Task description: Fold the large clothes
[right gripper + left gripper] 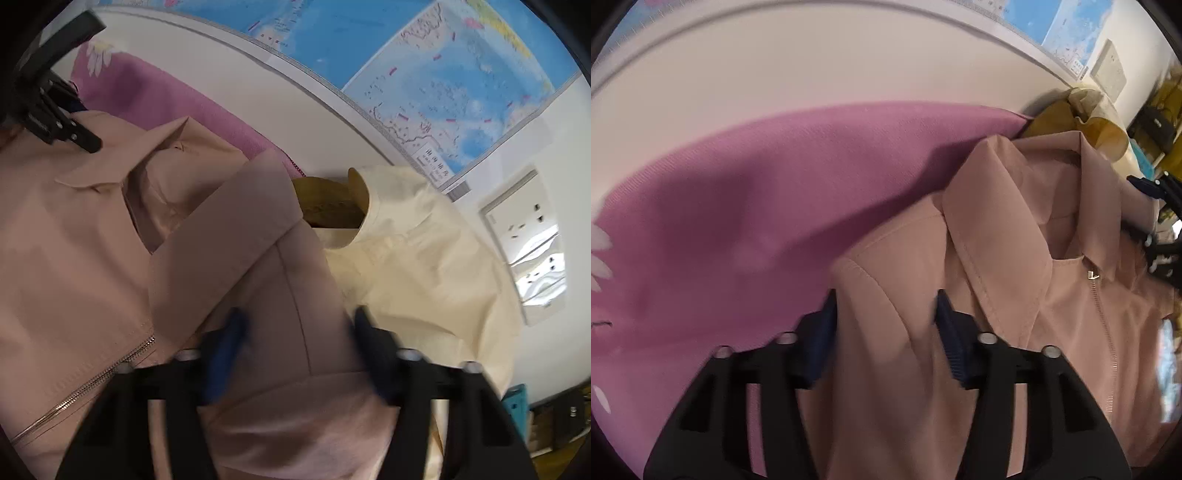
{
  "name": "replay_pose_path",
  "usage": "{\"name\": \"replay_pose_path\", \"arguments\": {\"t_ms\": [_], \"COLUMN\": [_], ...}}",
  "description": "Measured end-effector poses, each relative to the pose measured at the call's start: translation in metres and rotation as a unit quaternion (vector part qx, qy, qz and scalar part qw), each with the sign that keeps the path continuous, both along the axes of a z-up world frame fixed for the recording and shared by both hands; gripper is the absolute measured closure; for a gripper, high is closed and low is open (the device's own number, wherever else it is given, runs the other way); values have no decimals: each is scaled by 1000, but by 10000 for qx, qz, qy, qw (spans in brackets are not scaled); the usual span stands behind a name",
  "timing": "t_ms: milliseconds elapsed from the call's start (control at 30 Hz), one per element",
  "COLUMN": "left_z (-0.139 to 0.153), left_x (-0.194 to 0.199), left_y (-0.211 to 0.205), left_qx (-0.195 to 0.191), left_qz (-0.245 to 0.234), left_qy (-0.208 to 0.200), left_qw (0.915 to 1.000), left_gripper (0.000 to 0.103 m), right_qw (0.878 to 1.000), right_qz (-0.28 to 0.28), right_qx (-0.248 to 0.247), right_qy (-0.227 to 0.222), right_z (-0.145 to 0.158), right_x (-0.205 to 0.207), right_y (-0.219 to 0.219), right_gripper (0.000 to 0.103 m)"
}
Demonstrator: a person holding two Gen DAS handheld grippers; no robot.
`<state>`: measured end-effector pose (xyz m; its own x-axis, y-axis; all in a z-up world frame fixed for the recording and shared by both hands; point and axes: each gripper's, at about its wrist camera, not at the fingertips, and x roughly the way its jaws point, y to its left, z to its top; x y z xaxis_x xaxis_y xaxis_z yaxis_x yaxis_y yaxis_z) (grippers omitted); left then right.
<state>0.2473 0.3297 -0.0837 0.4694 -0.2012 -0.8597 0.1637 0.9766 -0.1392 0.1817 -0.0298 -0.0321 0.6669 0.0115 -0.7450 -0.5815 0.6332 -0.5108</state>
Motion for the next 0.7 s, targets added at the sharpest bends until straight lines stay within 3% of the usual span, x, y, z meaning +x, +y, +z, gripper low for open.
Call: {"name": "replay_pose_path", "arguments": {"t_ms": [33,67,100,300,367,433,533,567,600,700], "left_z": [2,6,11,48,61,70,63,59,50,35], "left_x": [-4,-10,-15,-62,-74,-84,-77,-74,-66,-49], "left_y": [4,12,17,42,55,64,54,51,50,45], "left_qx": [-122,-463,-559,-776,-944,-1106,-274,-172,-58,324], "left_qz": [31,67,138,583,786,798,826,793,773,939], "left_qy": [-96,-159,-275,-1107,-1368,-1542,-1308,-1191,-946,-652], "left_qw": [9999,9988,9980,9891,9830,9786,9876,9896,9925,9929], "left_gripper": [78,89,92,98,98,93,83,78,61,48], "right_qw": [9998,9994,9991,9866,9848,9834,9819,9829,9853,9801], "right_qz": [9,36,69,563,479,244,-122,-197,-216,-348], "right_qx": [115,267,371,1531,1670,1794,1805,1713,1590,1842], "right_qy": [133,203,192,-52,-48,131,555,648,592,655], "right_z": [2,7,13,77,81,70,37,26,19,18], "right_x": [2,3,2,-3,10,33,68,73,73,77], "right_y": [-1,-1,-1,3,1,0,2,5,8,4], "right_gripper": [82,85,89,90,90,89,89,89,88,87]}}
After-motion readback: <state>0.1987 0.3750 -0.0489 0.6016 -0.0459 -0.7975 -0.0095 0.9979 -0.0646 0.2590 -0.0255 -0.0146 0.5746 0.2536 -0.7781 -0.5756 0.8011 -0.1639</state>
